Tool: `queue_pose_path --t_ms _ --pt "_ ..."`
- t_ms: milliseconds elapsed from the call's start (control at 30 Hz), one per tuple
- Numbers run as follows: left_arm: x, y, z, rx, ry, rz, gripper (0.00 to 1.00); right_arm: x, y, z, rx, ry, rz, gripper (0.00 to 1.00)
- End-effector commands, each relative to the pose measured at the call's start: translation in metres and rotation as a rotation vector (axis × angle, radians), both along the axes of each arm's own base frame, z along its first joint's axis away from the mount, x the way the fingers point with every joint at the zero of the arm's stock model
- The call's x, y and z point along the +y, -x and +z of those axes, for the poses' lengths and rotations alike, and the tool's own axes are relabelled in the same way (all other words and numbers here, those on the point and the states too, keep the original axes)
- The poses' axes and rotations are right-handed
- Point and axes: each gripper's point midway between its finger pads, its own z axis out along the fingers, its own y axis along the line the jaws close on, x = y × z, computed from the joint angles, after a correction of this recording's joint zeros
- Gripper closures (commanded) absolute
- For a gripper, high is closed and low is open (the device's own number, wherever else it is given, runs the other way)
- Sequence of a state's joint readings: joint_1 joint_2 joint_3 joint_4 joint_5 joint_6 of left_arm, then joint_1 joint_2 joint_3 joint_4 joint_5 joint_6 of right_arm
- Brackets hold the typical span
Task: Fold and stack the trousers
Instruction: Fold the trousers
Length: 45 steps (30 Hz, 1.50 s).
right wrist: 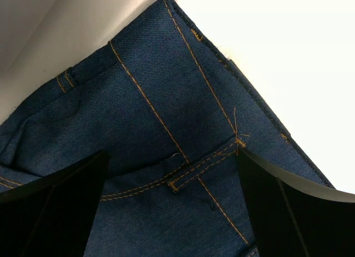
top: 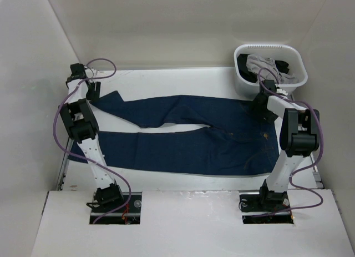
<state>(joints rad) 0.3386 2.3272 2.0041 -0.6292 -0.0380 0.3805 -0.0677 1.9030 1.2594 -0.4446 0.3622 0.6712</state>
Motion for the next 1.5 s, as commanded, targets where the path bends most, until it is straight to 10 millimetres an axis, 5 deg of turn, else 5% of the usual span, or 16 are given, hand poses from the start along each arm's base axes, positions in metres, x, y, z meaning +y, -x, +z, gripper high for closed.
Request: queue_pose_path --t_ms 0,200,333,400,467,833,1033,1133,1267,1467 --pt "-0.019 0.016 -0.029 0.123 0.056 0.001 0.37 0.010 0.006 -0.011 0.003 -0.039 -0.021 0.01" --pt "-0.034 0.024 -0.063 0.190 0.120 -0.068 0.44 0.010 0.011 -0.015 -0.003 -0.039 -0.018 0.39" --pt "-0.039 0.032 -0.071 0.224 0.127 -0.089 0.87 0.009 0.008 -0.008 -0.033 -0.033 0.002 0.71" --pt "-0.037 0.037 -0.064 0.221 0.122 -0.100 0.96 0.007 0.010 -0.003 -0.048 -0.028 0.016 0.91" --pt "-0.032 0.037 -0.049 0.195 0.100 -0.107 1.00 0.004 0.014 0.007 -0.074 -0.020 0.017 1.00" --pt "-0.009 0.042 0.091 -0.029 -0.038 -0.136 1.00 0.006 0.051 0.118 -0.425 0.017 0.058 1.00" --pt "-0.020 0.064 0.137 -0.095 -0.106 -0.167 1.00 0.012 0.094 0.136 -0.536 0.007 0.039 1.00" --pt "-0.005 0.097 0.129 -0.064 -0.128 -0.124 0.99 0.002 0.122 0.121 -0.546 -0.002 -0.033 0.99" --pt "0.015 0.153 0.086 0.031 -0.143 -0.069 0.99 0.001 0.147 0.091 -0.496 -0.043 -0.102 0.89" --pt "0.018 0.213 0.044 0.109 -0.143 -0.039 0.98 0.000 0.183 0.066 -0.361 -0.050 -0.209 0.61"
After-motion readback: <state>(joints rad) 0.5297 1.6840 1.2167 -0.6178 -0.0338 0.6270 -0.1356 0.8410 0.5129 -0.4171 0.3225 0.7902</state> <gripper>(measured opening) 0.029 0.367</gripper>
